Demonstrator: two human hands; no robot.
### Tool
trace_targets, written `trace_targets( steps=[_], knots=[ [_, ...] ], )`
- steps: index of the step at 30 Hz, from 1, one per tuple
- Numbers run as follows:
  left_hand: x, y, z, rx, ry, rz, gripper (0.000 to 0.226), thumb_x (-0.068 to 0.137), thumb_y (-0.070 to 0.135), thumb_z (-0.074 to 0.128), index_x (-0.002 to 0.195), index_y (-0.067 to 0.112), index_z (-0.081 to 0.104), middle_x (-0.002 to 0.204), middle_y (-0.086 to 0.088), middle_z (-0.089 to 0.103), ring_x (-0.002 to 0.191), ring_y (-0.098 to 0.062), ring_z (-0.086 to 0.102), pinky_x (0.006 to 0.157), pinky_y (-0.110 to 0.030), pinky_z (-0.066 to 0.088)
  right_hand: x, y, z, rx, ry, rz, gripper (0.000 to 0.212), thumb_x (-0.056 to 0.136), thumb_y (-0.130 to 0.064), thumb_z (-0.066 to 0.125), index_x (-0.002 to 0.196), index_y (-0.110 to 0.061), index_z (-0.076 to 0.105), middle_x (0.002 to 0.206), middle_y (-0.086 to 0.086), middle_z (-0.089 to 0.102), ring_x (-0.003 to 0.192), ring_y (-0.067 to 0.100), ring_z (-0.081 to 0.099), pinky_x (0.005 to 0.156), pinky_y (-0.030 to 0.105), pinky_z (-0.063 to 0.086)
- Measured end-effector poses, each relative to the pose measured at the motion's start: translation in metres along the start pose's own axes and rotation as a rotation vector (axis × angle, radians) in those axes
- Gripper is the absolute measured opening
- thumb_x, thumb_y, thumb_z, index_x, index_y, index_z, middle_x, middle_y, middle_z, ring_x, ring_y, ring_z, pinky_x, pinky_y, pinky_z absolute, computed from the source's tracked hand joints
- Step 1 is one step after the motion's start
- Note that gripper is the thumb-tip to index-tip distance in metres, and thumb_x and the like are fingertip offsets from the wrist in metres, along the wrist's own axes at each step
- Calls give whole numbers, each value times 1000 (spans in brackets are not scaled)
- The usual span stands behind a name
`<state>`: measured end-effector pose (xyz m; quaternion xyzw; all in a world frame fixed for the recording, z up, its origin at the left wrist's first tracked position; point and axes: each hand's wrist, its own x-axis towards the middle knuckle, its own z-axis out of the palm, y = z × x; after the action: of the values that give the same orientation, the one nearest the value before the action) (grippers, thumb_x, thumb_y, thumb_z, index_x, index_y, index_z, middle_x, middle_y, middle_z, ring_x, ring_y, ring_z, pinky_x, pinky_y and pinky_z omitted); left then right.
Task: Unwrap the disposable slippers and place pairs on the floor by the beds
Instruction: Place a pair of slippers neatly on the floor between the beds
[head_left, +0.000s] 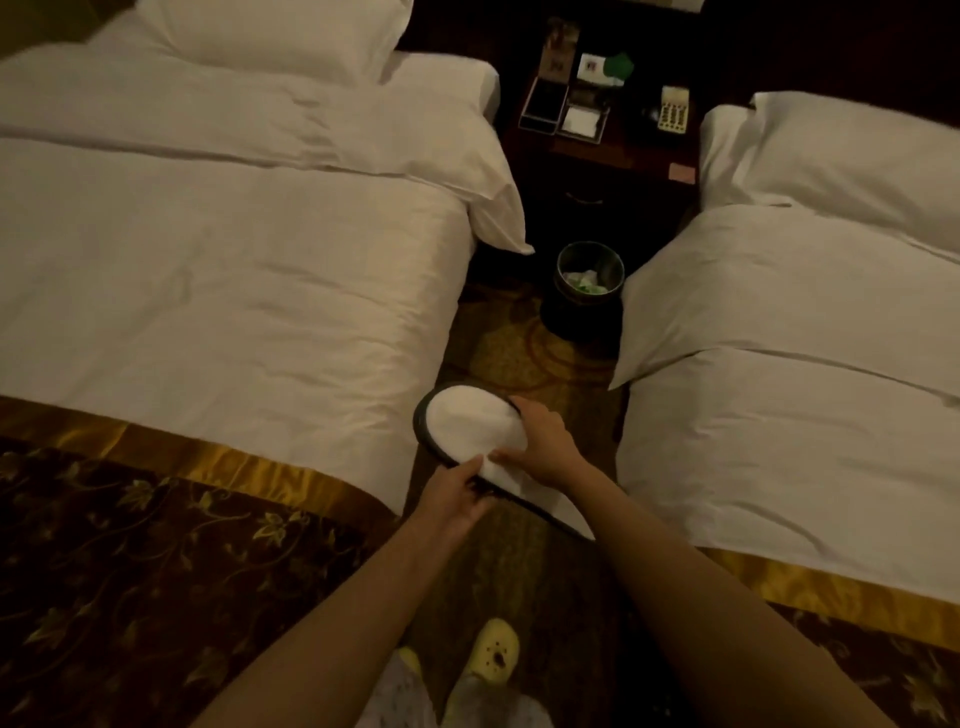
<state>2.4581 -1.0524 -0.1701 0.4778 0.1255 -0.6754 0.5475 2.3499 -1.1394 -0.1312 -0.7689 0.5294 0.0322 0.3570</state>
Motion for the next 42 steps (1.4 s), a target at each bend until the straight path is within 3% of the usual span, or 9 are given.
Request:
trace_targets(
  steps=[12,17,21,24,28,33,37,40,42],
  knots=[
    [219,-80,-92,-183,165,-145,39,92,11,51,131,7,48,107,-19,61,99,-34,58,78,-47,49,171,146,166,-124,-189,-68,83,80,-40,66,147,-23,20,151,6,28,137,28,26,112,44,27],
    [330,-120,-139,-238,222,-95,38,91,13,55,129,10,51,107,-17,63,95,-31,61,71,-45,52,258,213,257,-145,-176,-109,83,79,-36,66,146,-34,17,145,7,27,132,31,25,107,47,24],
    [406,-144,-167,-163,263,-48,40,94,15,50,133,13,48,129,-17,56,111,-32,56,81,-45,50,322,268,310,-102,-159,-110,82,81,-35,64,146,-35,14,140,10,27,128,32,25,105,43,23],
    [449,-162,-191,-8,355,-1,41,96,10,45,136,11,42,133,-17,52,118,-35,51,82,-45,48,364,306,337,-119,-115,-122,77,83,-31,62,147,-32,18,136,11,30,125,32,29,103,41,25],
    [475,-179,-205,149,427,45,41,94,3,38,135,6,39,130,-19,50,118,-37,49,81,-47,47,407,347,365,-169,-74,-134,72,85,-29,60,146,-32,22,134,12,33,123,33,31,101,42,27],
    [477,-192,-221,318,456,100,43,92,3,40,135,11,35,110,-9,48,98,-29,49,56,-38,51,445,375,401,-188,-44,-133,69,86,-31,57,145,-35,21,137,11,33,124,34,31,103,44,25],
    [477,-194,-230,361,454,92,41,92,3,39,130,15,37,92,-5,49,85,-24,51,50,-36,50,457,388,426,-270,5,-87,66,89,-32,53,146,-31,20,145,10,30,131,34,27,107,46,24],
    [483,-196,-231,372,441,54,41,91,1,39,130,14,39,92,-8,50,80,-24,52,48,-36,49,458,399,434,-328,61,-90,63,90,-31,51,146,-23,22,149,9,31,135,33,26,110,43,23],
    [487,-198,-228,358,437,13,44,90,1,37,133,11,37,104,-14,54,86,-28,54,47,-38,49,454,403,434,-309,78,-104,61,92,-29,50,146,-18,24,150,9,32,136,31,27,111,40,23]
  ],
)
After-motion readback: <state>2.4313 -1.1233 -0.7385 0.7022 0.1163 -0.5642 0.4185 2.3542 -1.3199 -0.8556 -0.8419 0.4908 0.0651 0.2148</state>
